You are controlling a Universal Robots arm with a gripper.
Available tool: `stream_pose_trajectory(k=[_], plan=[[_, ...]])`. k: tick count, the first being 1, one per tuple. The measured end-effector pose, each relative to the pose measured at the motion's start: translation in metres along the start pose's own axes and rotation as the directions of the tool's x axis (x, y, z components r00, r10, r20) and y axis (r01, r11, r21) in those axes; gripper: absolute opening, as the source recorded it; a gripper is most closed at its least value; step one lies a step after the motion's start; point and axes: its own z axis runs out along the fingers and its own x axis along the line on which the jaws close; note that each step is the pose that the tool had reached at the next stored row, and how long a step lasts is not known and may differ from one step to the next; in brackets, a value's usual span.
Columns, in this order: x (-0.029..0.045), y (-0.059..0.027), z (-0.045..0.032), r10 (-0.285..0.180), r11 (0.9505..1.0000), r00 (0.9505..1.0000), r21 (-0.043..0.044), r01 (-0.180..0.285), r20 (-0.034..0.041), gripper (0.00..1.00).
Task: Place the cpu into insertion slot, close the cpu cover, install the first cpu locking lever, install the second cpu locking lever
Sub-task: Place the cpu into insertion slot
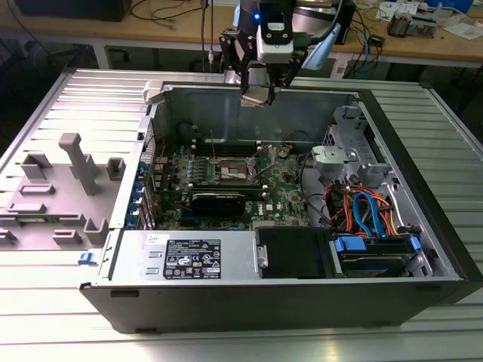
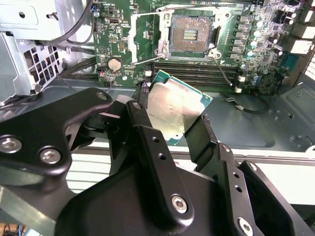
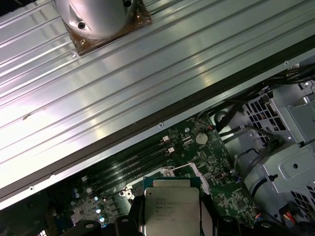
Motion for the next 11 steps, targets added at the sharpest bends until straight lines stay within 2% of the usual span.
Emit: stream_pose_trajectory(k=[11], plan=[[-0.0013, -0.0025, 0.0002, 0.022, 0.9998, 0.9998, 0.0, -0.022, 0.0022, 0.55]])
